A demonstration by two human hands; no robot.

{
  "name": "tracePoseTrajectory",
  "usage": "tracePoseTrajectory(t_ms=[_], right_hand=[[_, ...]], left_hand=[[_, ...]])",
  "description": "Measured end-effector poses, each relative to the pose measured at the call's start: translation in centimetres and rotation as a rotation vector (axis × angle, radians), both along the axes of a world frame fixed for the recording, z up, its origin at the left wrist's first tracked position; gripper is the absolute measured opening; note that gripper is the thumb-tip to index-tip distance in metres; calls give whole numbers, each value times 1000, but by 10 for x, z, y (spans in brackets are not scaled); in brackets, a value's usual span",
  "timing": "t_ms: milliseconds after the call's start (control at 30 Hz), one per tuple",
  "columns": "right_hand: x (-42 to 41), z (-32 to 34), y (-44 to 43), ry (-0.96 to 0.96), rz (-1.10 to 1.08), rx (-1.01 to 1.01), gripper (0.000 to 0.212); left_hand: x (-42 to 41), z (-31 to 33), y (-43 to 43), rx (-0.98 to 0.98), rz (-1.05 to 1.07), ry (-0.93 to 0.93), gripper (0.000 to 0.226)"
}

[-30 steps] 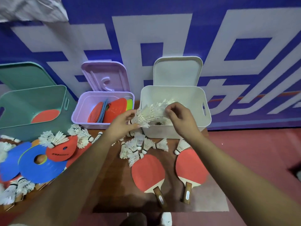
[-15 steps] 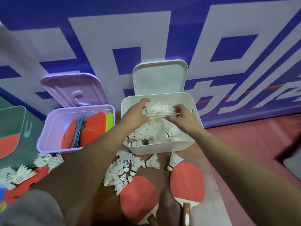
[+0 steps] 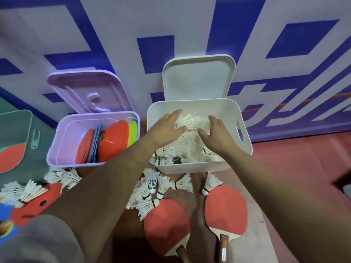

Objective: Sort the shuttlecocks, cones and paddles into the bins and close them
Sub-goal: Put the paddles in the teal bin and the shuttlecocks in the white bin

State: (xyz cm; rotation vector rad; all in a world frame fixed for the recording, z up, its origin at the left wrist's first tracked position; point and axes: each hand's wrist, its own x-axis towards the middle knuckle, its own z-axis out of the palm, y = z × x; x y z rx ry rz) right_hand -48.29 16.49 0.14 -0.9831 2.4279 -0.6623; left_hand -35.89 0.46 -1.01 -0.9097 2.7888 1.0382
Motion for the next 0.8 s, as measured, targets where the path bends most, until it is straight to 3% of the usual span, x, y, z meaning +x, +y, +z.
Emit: tracePoseTrajectory(t_ms=[200, 400, 600, 800], right_hand=[[71, 39, 43, -29, 147, -253, 50], [137, 25, 73, -48, 292, -277, 37], [172, -32, 85, -98, 362, -8, 36], [201, -66, 60, -115, 387, 208, 33]], left_hand=[[92, 39, 44, -146, 36, 192, 31], [182, 34, 96, -139, 292, 271, 22], [231, -27, 125, -17, 335, -17, 29], [229, -75, 127, 14, 255, -227, 57]])
